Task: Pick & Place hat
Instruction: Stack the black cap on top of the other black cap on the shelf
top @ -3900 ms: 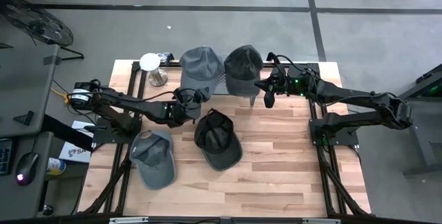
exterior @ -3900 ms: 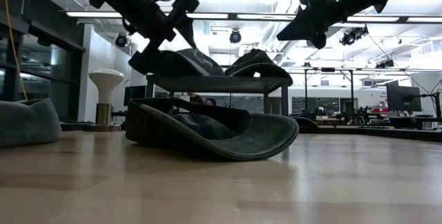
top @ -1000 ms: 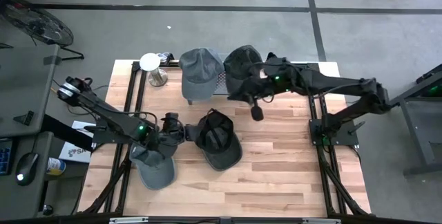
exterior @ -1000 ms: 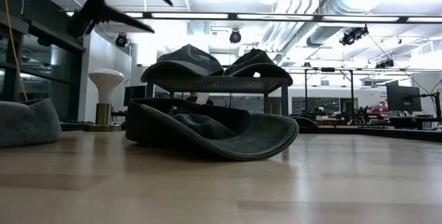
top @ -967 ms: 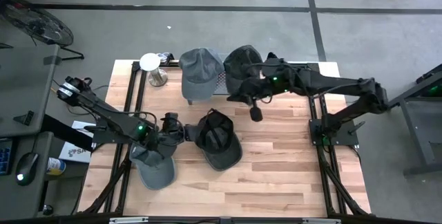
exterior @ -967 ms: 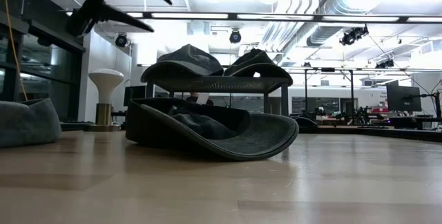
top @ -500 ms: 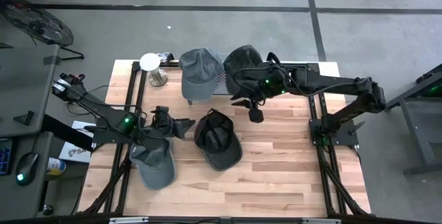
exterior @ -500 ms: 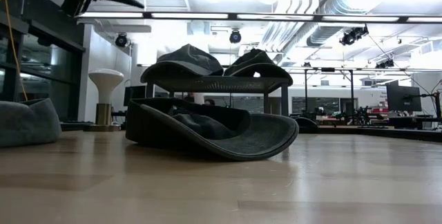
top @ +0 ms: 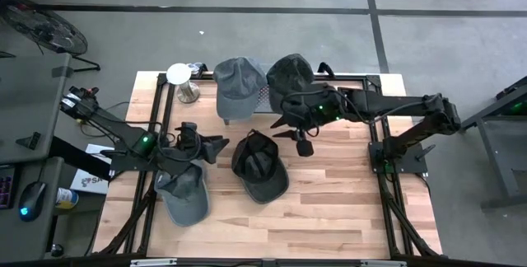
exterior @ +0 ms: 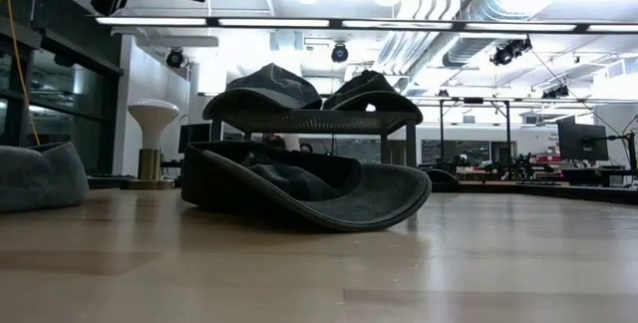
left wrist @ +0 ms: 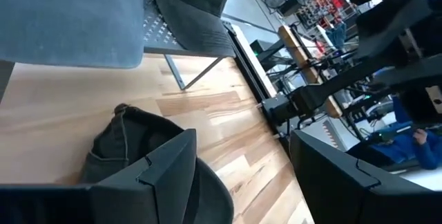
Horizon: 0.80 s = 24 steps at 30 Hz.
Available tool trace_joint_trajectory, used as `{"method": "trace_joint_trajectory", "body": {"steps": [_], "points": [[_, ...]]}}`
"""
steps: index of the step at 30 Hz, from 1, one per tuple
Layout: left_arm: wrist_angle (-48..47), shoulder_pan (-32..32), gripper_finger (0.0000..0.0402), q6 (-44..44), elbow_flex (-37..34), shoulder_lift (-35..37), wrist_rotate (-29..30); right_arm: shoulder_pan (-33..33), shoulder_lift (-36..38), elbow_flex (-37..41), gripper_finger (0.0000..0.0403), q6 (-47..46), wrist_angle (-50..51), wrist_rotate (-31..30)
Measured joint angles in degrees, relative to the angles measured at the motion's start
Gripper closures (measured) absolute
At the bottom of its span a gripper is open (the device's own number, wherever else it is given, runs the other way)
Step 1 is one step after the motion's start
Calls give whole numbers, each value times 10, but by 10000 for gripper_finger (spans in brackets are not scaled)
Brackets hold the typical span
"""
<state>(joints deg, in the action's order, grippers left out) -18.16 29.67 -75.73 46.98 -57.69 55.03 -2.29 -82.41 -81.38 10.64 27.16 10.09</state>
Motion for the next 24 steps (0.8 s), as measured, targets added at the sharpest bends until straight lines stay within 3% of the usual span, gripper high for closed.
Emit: {"method": "trace_joint_trajectory", "body": {"steps": [6,17,24], "points": [[-1,0,172,33,0,0,-24,2,0,12,289,-68,36,-11],[8,0,172,113,0,-5,-89,44,0,109,290,-297,32,-123],[18,0,172,129,0,-26,-115,88,0,206,290,-423,-24,-125]]}}
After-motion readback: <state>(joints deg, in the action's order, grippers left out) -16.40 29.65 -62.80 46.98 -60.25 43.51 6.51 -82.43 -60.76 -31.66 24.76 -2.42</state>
